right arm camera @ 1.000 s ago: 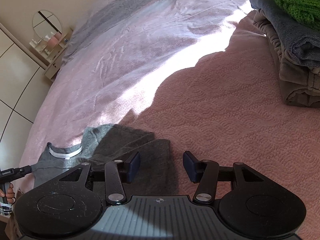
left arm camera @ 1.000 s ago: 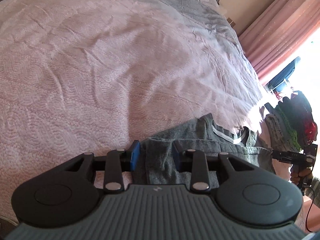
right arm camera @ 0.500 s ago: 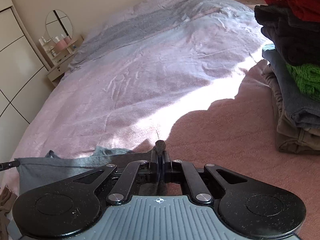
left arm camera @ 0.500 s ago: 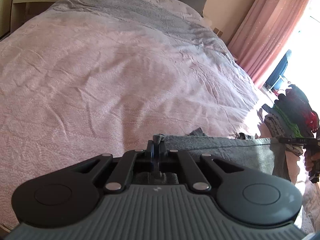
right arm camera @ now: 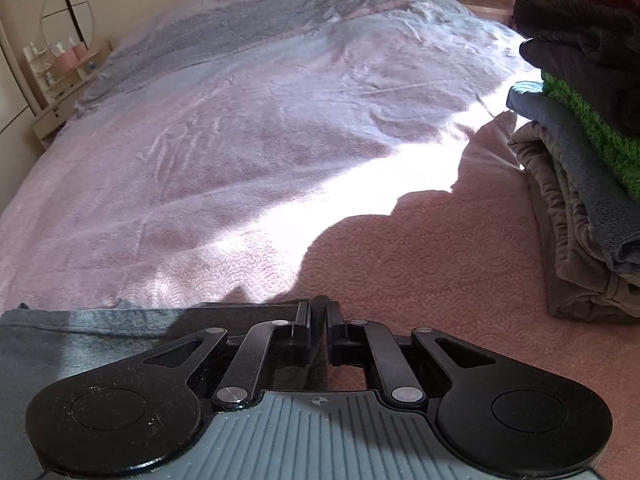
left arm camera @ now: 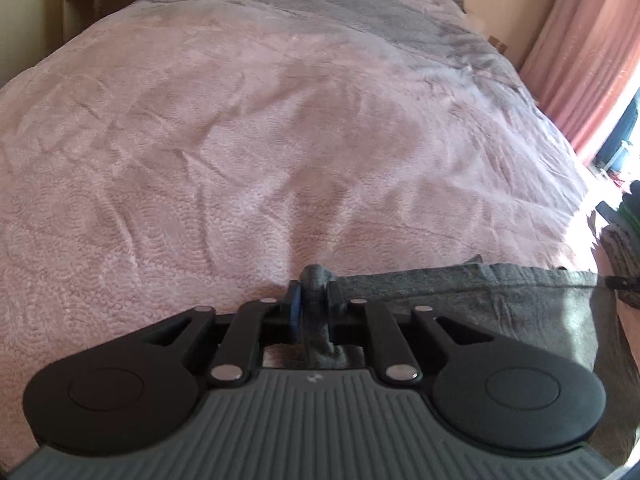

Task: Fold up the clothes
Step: 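Lift the folded grey shirt with both grippers, lay it flat, open both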

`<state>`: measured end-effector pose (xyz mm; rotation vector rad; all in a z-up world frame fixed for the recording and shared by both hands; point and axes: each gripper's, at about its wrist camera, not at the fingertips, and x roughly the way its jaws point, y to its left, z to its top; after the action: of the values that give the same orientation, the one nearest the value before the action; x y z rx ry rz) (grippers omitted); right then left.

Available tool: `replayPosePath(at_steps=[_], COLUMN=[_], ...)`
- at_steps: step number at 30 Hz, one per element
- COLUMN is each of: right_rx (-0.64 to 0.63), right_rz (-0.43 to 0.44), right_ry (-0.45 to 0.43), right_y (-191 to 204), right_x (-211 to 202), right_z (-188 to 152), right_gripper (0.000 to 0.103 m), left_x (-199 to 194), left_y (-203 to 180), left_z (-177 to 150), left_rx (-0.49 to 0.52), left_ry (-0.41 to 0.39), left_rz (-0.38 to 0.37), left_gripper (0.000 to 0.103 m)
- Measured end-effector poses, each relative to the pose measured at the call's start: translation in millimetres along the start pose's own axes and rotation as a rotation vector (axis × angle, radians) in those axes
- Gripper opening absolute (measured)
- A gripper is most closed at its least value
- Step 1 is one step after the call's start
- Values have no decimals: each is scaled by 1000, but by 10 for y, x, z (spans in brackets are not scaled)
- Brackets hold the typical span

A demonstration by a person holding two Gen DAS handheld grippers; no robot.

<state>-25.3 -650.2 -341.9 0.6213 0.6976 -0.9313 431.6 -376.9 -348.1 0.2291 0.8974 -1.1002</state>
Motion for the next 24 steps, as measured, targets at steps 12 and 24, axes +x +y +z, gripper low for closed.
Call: replayPosePath(at_steps=[12, 24], right_rx=[-440, -201], right_rz=[86, -59], right_ry=[-26, -82], right_y=[1286, 842], right_x=[37, -521], right_z=[-409, -364], right_gripper=[66, 67], left_x=[179, -338], left_y=[-950, -508], left_z=[-179, -174], left_rx=[240, 32], left_ry=[27, -10], left_rz=[-194, -2], left_gripper=[15, 14])
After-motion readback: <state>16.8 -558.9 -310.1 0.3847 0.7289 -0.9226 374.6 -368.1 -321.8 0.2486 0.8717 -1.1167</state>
